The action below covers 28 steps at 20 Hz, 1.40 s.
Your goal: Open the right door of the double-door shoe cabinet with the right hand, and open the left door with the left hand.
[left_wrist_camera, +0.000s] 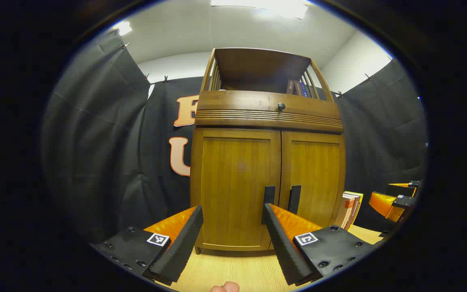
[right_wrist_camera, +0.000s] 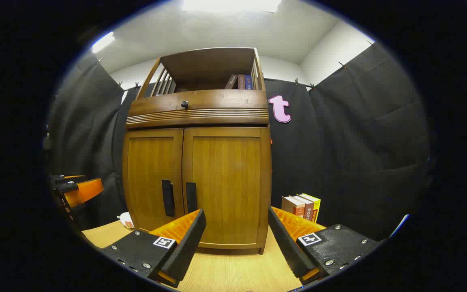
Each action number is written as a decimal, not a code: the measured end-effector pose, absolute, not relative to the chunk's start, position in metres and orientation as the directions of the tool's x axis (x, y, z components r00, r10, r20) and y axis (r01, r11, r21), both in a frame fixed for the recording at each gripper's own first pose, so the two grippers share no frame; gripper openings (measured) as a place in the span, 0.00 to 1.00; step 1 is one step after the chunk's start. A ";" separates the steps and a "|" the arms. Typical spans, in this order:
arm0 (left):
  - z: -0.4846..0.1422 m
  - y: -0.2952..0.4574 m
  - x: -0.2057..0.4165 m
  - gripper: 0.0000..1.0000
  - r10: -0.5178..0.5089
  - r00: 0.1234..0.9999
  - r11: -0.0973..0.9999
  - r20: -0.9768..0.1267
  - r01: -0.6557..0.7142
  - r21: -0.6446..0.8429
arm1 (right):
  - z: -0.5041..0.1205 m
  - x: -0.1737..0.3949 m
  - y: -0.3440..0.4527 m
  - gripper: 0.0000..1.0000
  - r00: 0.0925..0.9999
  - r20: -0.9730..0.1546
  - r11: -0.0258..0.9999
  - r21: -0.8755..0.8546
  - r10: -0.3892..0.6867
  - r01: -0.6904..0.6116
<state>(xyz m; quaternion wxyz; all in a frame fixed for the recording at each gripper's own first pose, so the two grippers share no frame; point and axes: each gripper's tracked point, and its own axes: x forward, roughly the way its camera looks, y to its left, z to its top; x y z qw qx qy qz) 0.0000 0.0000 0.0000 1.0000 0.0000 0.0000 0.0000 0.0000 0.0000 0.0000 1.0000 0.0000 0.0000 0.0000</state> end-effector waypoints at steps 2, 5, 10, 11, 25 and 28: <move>0.000 0.000 0.002 0.94 0.000 1.000 1.000 0.000 0.000 0.005 | -0.003 0.001 0.002 0.94 1.000 -0.008 1.000 0.009 0.003 -0.003; 0.000 0.002 0.003 0.96 0.005 1.000 1.000 0.003 -0.005 0.009 | 0.000 0.002 0.004 0.94 1.000 -0.003 1.000 0.015 0.002 -0.002; 0.001 0.009 0.004 0.96 0.023 1.000 1.000 0.002 -0.023 0.020 | 0.002 0.002 0.007 0.94 1.000 0.003 1.000 -0.004 -0.004 0.004; 0.001 0.010 0.004 0.94 0.026 1.000 0.999 0.001 -0.026 0.024 | 0.000 0.002 0.006 0.94 1.000 0.003 1.000 -0.014 -0.011 0.011; 0.002 0.017 0.005 0.94 0.039 0.999 0.999 0.015 -0.039 0.016 | 0.008 0.001 0.015 0.94 1.000 0.013 1.000 -0.008 -0.002 0.002; 0.001 0.020 0.006 0.96 0.050 0.999 0.999 0.012 -0.050 0.014 | 0.010 0.003 0.019 0.94 1.000 0.013 1.000 -0.005 0.002 -0.002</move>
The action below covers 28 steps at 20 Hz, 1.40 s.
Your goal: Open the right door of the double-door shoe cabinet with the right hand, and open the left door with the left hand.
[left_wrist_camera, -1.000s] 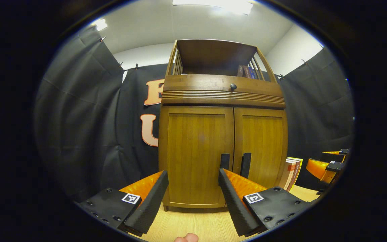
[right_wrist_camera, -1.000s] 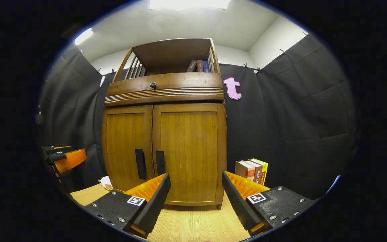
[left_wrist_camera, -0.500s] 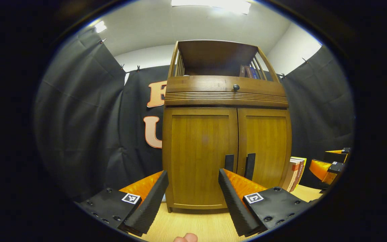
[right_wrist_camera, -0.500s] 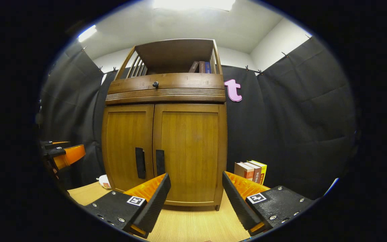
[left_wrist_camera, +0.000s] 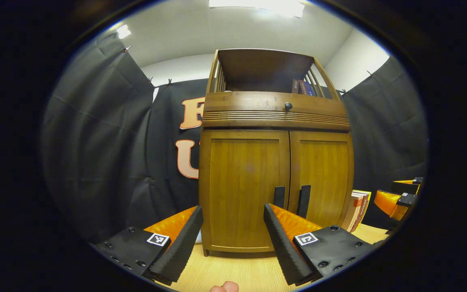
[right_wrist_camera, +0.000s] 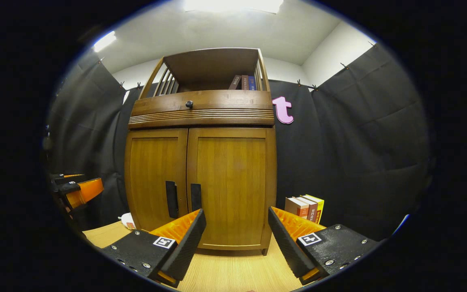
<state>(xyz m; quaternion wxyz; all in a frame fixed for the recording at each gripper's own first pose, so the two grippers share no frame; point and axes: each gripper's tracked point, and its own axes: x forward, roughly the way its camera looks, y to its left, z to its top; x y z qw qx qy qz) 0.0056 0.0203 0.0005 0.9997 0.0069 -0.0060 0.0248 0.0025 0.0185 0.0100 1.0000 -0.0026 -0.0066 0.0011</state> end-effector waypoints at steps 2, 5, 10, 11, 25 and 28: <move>-0.001 0.019 0.006 0.94 0.047 0.999 0.999 0.009 -0.047 0.004 | 0.009 0.003 0.018 0.94 1.000 0.013 1.000 -0.011 0.002 -0.002; -0.001 0.020 0.005 0.94 0.046 0.999 0.999 0.008 -0.046 0.007 | 0.013 0.006 0.022 0.94 1.000 0.016 1.000 -0.013 0.009 -0.008; 0.001 0.022 0.006 0.97 0.044 0.999 0.999 0.012 -0.044 0.013 | 0.023 0.018 0.025 0.94 0.999 0.042 1.000 -0.010 0.030 -0.030; 0.000 0.022 0.006 0.98 0.043 0.999 0.999 0.011 -0.043 0.012 | 0.024 0.022 0.028 0.94 0.998 0.042 0.999 -0.008 0.036 -0.036; 0.010 0.031 -0.010 0.96 0.063 0.997 0.998 0.040 -0.063 -0.004 | 0.011 0.138 0.098 0.94 0.988 0.031 0.987 -0.049 0.152 -0.151; 0.009 0.035 -0.012 0.94 0.074 0.997 0.997 0.036 -0.074 -0.012 | -0.003 0.158 0.119 0.94 0.983 0.013 0.982 -0.042 0.184 -0.183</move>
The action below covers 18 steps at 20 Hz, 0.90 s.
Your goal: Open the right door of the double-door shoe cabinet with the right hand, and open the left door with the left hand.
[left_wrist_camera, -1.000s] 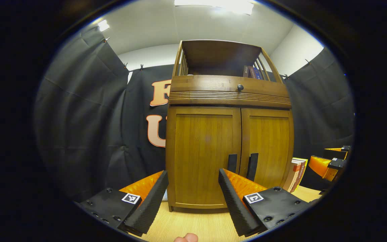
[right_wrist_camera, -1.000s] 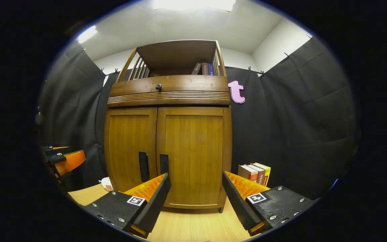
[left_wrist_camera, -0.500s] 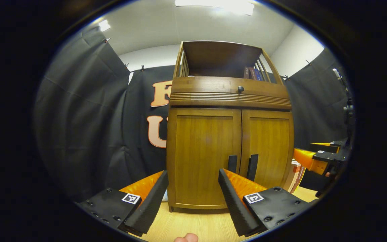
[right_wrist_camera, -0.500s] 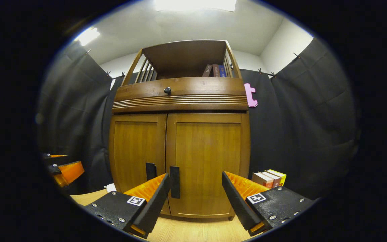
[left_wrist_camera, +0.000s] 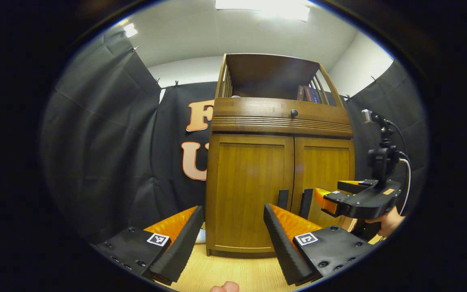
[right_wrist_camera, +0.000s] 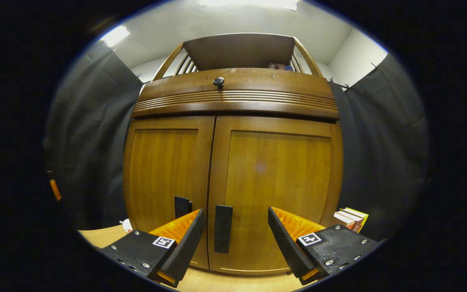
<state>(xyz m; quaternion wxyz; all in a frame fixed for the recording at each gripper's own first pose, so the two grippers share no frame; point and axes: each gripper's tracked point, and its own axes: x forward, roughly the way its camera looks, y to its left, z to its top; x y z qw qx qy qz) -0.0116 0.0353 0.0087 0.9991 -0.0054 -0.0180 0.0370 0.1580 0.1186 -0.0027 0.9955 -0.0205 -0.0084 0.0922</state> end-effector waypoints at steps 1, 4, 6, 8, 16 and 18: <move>0.009 0.038 -0.013 0.96 0.077 0.996 0.997 0.037 -0.077 -0.011 | -0.008 0.163 0.126 0.94 0.981 0.014 0.980 -0.037 0.195 -0.194; 0.010 0.043 -0.020 0.99 0.069 0.996 0.998 0.048 -0.069 0.007 | -0.029 0.185 0.129 0.89 0.987 -0.016 0.986 -0.057 0.158 -0.158; 0.009 0.043 -0.024 0.96 0.056 0.997 0.998 0.048 -0.057 0.009 | -0.039 0.197 0.132 0.93 0.989 -0.034 0.988 -0.059 0.141 -0.142; 0.007 0.046 -0.025 0.94 0.056 0.997 0.998 0.043 -0.057 0.010 | -0.043 0.207 0.134 0.94 0.992 -0.042 0.991 -0.057 0.123 -0.125; 0.003 0.058 -0.020 0.94 0.074 0.997 0.997 0.031 -0.075 0.029 | -0.050 0.230 0.136 0.54 0.992 -0.065 0.994 0.014 0.106 -0.105; 0.001 0.062 -0.018 0.94 0.082 0.996 0.996 0.029 -0.083 0.034 | -0.055 0.234 0.139 0.46 0.991 -0.078 0.994 0.025 0.110 -0.108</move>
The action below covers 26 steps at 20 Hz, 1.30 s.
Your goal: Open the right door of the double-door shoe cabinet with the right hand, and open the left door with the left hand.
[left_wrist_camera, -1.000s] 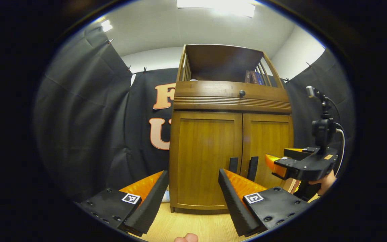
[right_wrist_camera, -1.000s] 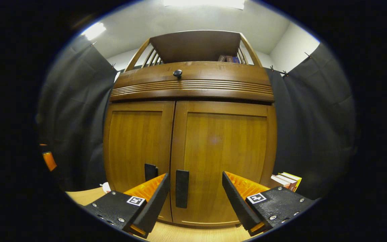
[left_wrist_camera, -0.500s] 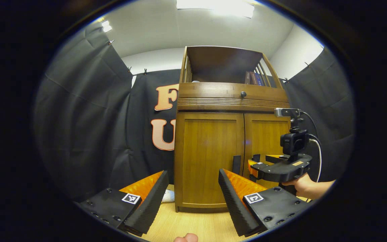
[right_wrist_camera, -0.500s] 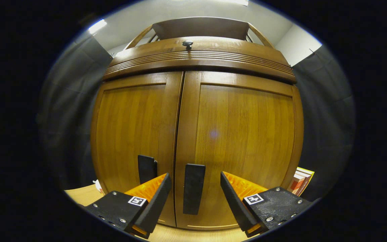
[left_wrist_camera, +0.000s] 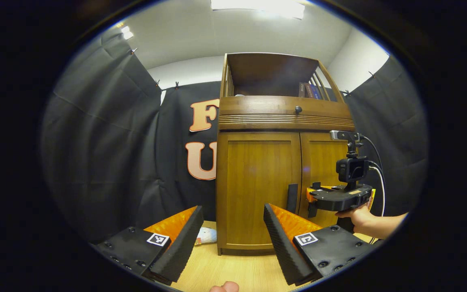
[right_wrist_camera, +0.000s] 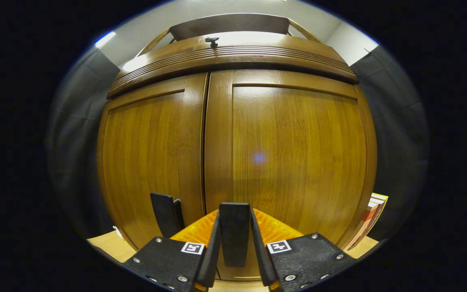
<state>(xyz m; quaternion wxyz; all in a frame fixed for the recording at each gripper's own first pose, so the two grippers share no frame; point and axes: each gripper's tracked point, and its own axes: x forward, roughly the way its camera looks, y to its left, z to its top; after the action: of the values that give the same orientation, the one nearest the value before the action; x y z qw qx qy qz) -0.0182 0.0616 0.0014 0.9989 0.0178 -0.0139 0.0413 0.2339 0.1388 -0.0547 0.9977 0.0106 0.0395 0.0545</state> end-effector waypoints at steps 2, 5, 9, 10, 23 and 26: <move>0.000 0.064 -0.016 0.94 0.087 0.996 0.996 0.024 -0.088 0.034 | -0.054 0.235 0.139 0.35 0.993 -0.064 0.995 0.009 0.097 -0.096; -0.005 0.062 -0.013 0.94 0.081 0.997 0.996 0.006 -0.081 0.027 | -0.057 0.236 0.139 0.27 0.988 -0.098 0.993 -0.007 0.118 -0.119; -0.006 0.054 -0.016 0.94 0.055 0.998 0.998 0.002 -0.055 0.005 | -0.059 0.234 0.141 0.24 0.978 -0.137 0.988 0.007 0.155 -0.155; -0.007 0.051 -0.017 0.94 0.049 0.999 0.999 -0.003 -0.049 -0.009 | -0.060 0.234 0.140 0.24 0.977 -0.146 0.987 -0.001 0.158 -0.160; -0.009 0.035 -0.039 0.99 0.035 0.999 0.999 -0.017 -0.035 -0.011 | -0.055 0.188 0.131 0.20 0.961 -0.169 0.976 0.018 0.219 -0.219; -0.008 0.028 -0.040 0.94 0.022 1.000 1.000 -0.016 -0.023 -0.012 | -0.053 0.172 0.126 0.23 0.956 -0.179 0.972 0.041 0.234 -0.230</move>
<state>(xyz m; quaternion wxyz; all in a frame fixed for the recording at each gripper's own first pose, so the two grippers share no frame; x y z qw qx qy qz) -0.0405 0.0282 -0.0077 0.9999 -0.0060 0.0079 0.0112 0.1720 0.1256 -0.0533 0.9888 0.0099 0.0917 0.1172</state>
